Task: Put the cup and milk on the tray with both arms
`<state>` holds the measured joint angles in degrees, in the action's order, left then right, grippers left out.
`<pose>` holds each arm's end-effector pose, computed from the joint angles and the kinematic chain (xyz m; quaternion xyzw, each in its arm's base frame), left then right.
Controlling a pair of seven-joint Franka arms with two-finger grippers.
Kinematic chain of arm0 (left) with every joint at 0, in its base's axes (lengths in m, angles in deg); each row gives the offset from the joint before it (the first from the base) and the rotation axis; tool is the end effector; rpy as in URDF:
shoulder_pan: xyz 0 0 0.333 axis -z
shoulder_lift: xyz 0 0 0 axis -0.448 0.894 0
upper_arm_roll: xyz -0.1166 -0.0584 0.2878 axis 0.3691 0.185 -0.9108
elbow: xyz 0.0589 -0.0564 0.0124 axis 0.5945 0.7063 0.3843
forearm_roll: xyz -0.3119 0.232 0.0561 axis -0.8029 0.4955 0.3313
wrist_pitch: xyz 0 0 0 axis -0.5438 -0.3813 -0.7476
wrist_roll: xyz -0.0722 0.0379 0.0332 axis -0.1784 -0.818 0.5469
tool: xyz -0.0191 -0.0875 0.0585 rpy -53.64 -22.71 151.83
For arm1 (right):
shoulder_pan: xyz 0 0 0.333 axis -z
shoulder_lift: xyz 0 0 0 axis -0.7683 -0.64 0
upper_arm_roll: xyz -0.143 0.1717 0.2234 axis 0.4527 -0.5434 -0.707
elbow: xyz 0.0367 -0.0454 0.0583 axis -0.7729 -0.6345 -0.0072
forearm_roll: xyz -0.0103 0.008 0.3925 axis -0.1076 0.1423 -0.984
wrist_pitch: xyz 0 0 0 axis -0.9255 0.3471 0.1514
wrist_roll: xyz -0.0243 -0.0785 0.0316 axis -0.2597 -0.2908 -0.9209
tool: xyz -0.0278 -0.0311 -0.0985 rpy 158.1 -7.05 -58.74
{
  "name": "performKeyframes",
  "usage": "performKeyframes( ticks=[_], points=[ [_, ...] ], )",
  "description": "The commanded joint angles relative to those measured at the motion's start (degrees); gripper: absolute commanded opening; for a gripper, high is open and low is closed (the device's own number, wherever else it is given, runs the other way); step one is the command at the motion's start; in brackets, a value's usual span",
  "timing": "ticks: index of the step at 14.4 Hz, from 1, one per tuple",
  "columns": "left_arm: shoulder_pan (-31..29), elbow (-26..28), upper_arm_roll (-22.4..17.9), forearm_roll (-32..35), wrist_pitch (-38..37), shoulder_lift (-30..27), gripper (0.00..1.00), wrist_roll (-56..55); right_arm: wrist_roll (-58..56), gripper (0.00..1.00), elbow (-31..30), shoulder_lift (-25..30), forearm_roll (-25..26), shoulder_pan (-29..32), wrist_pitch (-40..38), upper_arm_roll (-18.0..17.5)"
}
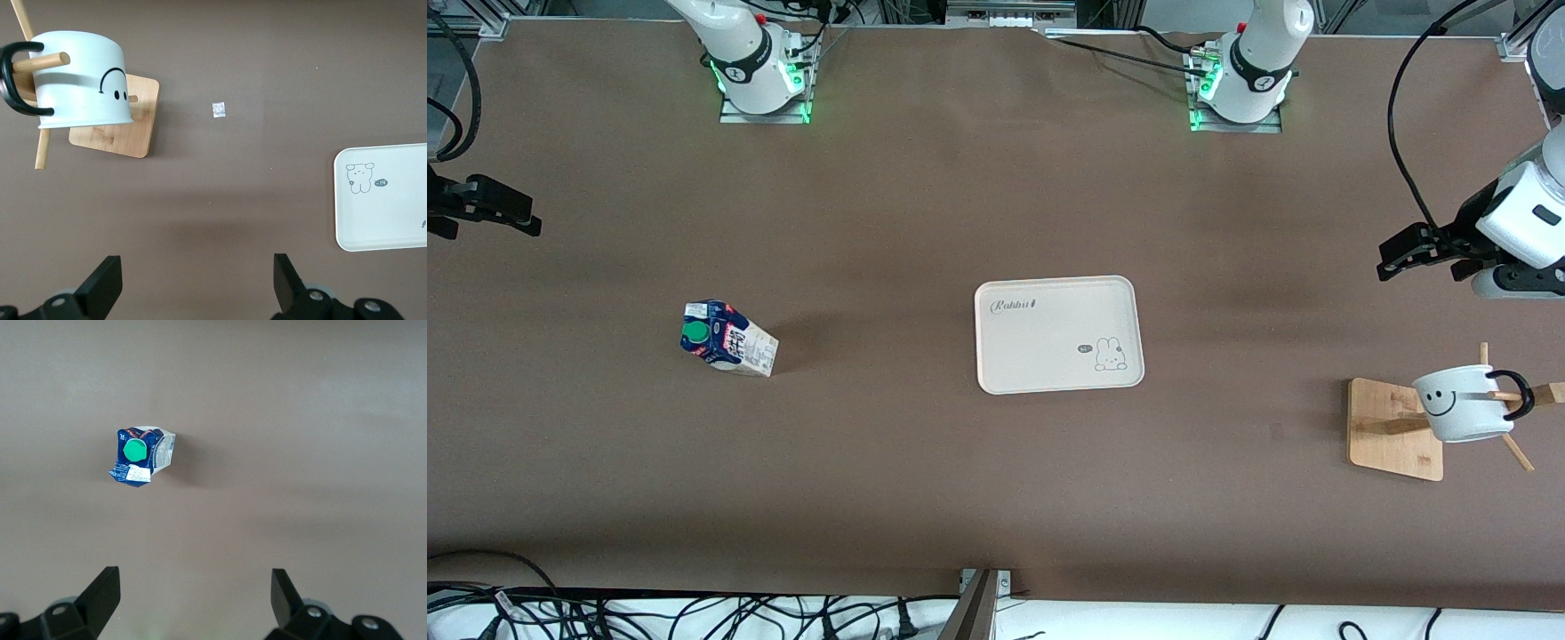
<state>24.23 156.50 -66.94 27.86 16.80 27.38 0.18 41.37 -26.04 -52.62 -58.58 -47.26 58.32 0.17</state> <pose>0.5835 0.0071 0.5559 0.9997 0.0120 0.0196 0.0051 0.5853 -0.0410 0.6123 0.9988 0.0318 -0.0347 0.0134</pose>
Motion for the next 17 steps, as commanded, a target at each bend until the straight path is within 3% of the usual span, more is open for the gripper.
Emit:
performKeyframes(
  ticks=[1,17],
  points=[
    [-0.5,-1.0,0.5,0.1,0.0,0.3,1.00,-0.3,1.3,1.00,-0.1,0.4,-1.1,0.6,-0.7,-0.5],
    [-0.5,-1.0,0.5,0.1,0.0,0.3,1.00,-0.3,0.6,1.00,-0.4,-2.7,-1.2,0.0,-1.0,-0.7]
  ],
)
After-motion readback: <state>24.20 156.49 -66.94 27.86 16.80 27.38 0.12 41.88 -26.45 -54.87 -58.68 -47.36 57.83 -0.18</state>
